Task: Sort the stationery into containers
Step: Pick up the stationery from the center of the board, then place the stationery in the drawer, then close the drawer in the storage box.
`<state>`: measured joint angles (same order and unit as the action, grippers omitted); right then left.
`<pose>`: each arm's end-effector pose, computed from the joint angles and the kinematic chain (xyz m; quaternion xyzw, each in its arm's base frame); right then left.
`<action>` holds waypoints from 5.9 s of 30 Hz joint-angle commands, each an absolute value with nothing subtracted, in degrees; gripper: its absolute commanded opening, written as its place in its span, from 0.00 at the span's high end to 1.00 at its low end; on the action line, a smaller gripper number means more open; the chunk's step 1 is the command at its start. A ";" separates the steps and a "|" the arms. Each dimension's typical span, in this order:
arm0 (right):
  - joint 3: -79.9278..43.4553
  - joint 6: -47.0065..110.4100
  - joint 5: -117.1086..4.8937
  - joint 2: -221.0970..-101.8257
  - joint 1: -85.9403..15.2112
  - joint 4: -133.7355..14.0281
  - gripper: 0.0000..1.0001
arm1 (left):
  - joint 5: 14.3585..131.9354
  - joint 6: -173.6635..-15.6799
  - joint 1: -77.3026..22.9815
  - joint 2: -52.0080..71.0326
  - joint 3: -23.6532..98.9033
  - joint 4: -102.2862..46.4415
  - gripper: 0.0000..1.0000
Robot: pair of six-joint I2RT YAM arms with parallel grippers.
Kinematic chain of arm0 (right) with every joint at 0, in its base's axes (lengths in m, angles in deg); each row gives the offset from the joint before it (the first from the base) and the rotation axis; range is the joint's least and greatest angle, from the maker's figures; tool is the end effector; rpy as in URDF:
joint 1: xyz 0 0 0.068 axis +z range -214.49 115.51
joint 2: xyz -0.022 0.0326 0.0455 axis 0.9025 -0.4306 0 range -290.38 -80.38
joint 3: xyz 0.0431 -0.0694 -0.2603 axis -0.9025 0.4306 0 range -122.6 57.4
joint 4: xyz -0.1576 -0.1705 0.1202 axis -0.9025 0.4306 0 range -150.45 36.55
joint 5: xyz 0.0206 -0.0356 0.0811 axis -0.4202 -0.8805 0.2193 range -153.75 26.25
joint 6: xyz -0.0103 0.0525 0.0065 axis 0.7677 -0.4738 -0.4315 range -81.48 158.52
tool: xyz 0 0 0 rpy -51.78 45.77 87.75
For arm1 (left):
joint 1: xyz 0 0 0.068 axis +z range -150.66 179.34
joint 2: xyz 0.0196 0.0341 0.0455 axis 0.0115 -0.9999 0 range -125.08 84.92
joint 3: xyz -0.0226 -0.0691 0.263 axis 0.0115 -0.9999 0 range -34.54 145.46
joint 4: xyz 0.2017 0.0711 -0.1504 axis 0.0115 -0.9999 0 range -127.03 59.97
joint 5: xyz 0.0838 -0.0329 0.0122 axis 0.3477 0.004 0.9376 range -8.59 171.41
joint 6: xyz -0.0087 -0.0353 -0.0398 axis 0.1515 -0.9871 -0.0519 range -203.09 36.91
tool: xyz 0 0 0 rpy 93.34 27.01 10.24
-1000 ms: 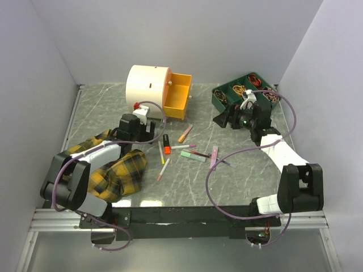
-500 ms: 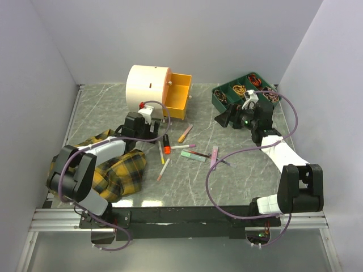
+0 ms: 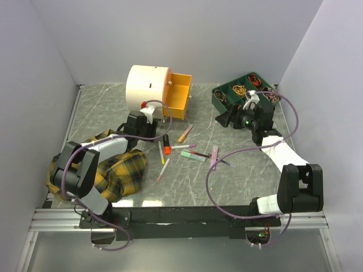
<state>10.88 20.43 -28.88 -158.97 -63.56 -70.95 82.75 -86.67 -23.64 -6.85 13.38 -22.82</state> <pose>0.3028 0.0253 0.2551 -0.0489 0.8052 0.3330 0.4882 0.3081 -0.1298 0.1856 0.1453 0.8815 -0.0930 0.4394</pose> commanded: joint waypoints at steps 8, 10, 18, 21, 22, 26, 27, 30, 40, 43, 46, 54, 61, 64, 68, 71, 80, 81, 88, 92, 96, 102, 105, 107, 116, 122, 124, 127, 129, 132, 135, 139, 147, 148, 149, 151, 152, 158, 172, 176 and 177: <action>11.61 20.23 -29.30 -158.52 -64.05 -74.34 0.00 | 81.94 -85.82 -24.04 -5.52 14.50 -23.17 0.60; 11.61 20.23 -29.38 -158.43 -64.14 -74.25 0.00 | 81.93 -85.73 -24.04 -4.30 13.36 -23.87 0.60; 11.26 20.32 -29.30 -158.87 -64.14 -74.16 0.00 | 80.01 -86.34 -24.04 1.85 12.04 -29.85 0.64; 11.17 20.15 -29.21 -159.57 -64.23 -74.60 0.00 | 78.78 -86.78 -24.04 3.79 10.73 -31.96 0.68; 11.08 20.06 -29.12 -159.74 -64.14 -74.69 0.00 | 78.51 -86.87 -24.04 4.14 10.46 -32.13 0.72; 10.38 20.15 -29.12 -160.27 -64.14 -74.60 0.00 | 78.07 -85.91 -24.04 5.20 10.19 -31.96 0.81; 10.03 20.23 -29.12 -160.45 -64.23 -74.34 0.00 | 77.98 -85.56 -24.04 5.29 10.98 -32.31 0.81; 9.67 20.41 -29.03 -160.45 -64.23 -74.25 0.00 | 75.62 -84.41 -24.04 6.43 13.17 -34.59 0.84; 9.59 21.29 -29.21 -160.10 -64.14 -73.81 0.00 | 63.83 -77.56 -28.42 15.22 22.23 -37.15 0.99; 9.24 21.20 -29.12 -160.27 -64.23 -73.90 0.00 | 63.82 -75.89 -29.83 13.82 26.44 -35.39 0.99; 8.62 20.85 -28.86 -160.71 -64.23 -73.90 0.00 | 65.15 -75.01 -30.10 10.75 31.54 -32.76 0.99; 5.63 20.59 -28.50 -162.65 -64.23 -73.90 0.00 | 67.17 -70.70 -30.10 -3.92 47.70 -33.62 0.99; 6.42 20.67 -28.68 -161.68 -64.23 -73.90 0.00 | 69.80 -71.84 -29.93 -15.62 60.11 -37.94 0.99; 7.56 20.59 -28.77 -160.89 -64.23 -73.90 0.00 | 71.91 -72.10 -29.93 -17.73 62.31 -38.11 0.99; 8.44 20.32 -28.94 -160.54 -64.23 -74.25 0.00 | 74.19 -72.02 -29.93 -19.75 65.20 -40.30 0.99; 8.44 20.24 -28.77 -160.89 -64.14 -74.60 0.00 | 76.13 -72.19 -30.02 -20.28 65.56 -40.84 0.97; 6.42 20.15 -28.15 -163.08 -64.23 -74.07 0.00 | 78.33 -71.40 -30.46 -20.90 65.91 -41.89 0.67; 6.33 20.15 -28.07 -163.35 -64.23 -74.16 0.00 | 78.51 -71.40 -30.54 -20.90 65.74 -41.98 0.64; 6.25 20.15 -27.98 -163.61 -64.23 -74.34 0.00 | 78.86 -71.49 -30.89 -21.17 65.65 -41.80 0.45; 6.68 20.06 -28.07 -163.53 -65.63 -74.25 0.00 | 79.56 -71.32 -31.07 -21.08 65.74 -41.54 0.37; 6.95 19.88 -28.15 -163.70 -65.55 -74.51 0.00 | 80.44 -71.31 -31.16 -20.90 65.30 -41.01 0.26; 6.77 19.97 -28.06 -163.96 -65.63 -74.69 0.00 | 80.62 -71.23 -31.25 -20.55 65.91 -40.84 0.23; 6.42 19.62 -27.80 -164.14 -65.63 -74.77 0.00 | 80.44 -71.58 -31.33 -19.32 67.93 -40.66 0.19; 5.72 17.96 -26.75 -165.27 -65.55 -75.82 0.00 | 81.23 -71.06 -31.33 -17.75 69.86 -39.70 0.17; -8.24 11.19 -26.31 -177.56 -61.07 -76.01 0.47 | 91.60 -71.22 -20.01 -15.19 69.78 -30.99 0.20; -20.02 12.32 -27.10 -186.01 -55.28 -72.23 1.00 | 88.09 -79.48 -9.90 -16.42 69.17 -32.22 0.87; -23.54 12.50 -27.53 -187.86 -54.04 -71.44 1.00 | 86.87 -80.28 -8.14 -16.77 67.86 -32.31 0.99; -27.40 11.89 -28.85 -191.12 -52.10 -70.65 1.00 | 84.40 -81.85 -6.03 -18.35 67.32 -32.57 0.99; -30.21 11.53 -29.73 -193.49 -51.31 -69.86 1.00 | 83.35 -82.65 -5.15 -20.37 67.50 -32.84 0.99; -34.60 11.10 -30.61 -196.48 -50.43 -68.19 1.00 | 81.15 -85.73 -3.22 -22.83 68.55 -33.36 0.99; -40.05 11.62 -30.88 -199.99 -50.25 -65.46 1.00 | 78.69 -87.48 -1.37 -24.94 69.43 -33.72 0.99; -46.56 12.15 -31.75 -204.64 -49.29 -62.30 1.00 | 73.77 -87.23 -0.84 -27.22 69.61 -33.54 0.99; -54.65 12.06 -32.64 -208.96 -45.78 -58.78 1.00 | 61.38 -81.62 -0.92 -30.92 70.22 -33.37 0.99; -55.36 11.89 -32.55 -209.66 -45.34 -58.26 1.00 | 60.06 -81.42 -0.84 -31.36 70.40 -33.63 0.99; -55.71 11.80 -32.55 -209.84 -44.72 -58.16 1.00 | 59.35 -81.25 -0.84 -31.45 70.48 -33.80 0.99; -57.38 11.71 -32.55 -210.63 -44.19 -57.47 1.00 | 57.86 -80.55 -0.84 -31.62 70.48 -33.98 0.99; -58.00 11.62 -32.63 -210.81 -44.01 -56.85 1.00 | 56.64 -80.20 -0.84 -31.62 70.31 -34.24 0.99; -58.97 11.10 -32.99 -211.25 -42.78 -56.67 1.00 | 55.39 -80.72 -0.84 -31.36 69.87 -34.16 0.99; -59.94 9.86 -34.22 -212.22 -40.32 -57.46 0.97 | 54.95 -80.98 -1.10 -30.84 69.26 -34.07 0.99; -59.94 9.78 -34.66 -212.22 -40.06 -57.55 0.96 | 55.21 -80.72 -1.10 -30.40 68.73 -34.16 0.99; -59.94 9.78 -34.74 -212.22 -39.88 -57.37 0.96 | 55.30 -80.81 -1.10 -30.31 68.55 -34.07 0.99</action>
